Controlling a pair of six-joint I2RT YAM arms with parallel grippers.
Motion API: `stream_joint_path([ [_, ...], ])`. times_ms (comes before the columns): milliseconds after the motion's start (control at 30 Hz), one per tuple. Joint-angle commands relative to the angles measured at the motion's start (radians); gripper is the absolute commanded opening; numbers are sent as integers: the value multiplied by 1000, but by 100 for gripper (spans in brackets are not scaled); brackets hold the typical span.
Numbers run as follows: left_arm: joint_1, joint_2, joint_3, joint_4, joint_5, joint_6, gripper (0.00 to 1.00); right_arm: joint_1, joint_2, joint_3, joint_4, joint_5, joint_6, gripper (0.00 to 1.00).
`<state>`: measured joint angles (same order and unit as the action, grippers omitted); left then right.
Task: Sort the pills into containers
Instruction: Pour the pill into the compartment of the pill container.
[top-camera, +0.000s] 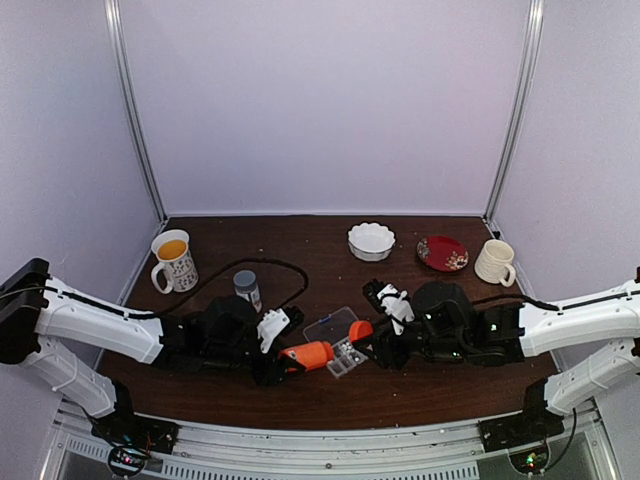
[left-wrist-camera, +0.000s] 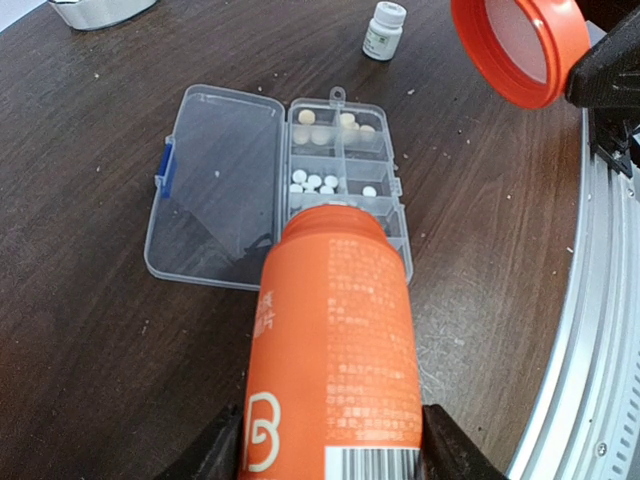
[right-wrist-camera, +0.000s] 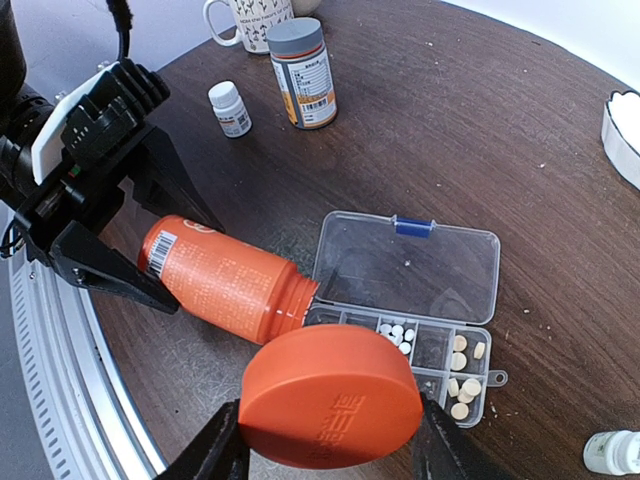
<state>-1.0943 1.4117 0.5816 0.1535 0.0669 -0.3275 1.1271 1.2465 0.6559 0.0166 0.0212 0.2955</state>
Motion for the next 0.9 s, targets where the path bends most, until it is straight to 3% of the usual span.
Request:
stream_joint_path([
  [0,-6,-16,19,56,12,-1,0,-4,8,33,5,-8,5,0],
  [633,-5,-37,49,10,1,21,0,-4,13,43,3,-8,0,0],
  [867,-5,19,-2,74,18,-5,0,-3,10,31,7,-9,7,0],
])
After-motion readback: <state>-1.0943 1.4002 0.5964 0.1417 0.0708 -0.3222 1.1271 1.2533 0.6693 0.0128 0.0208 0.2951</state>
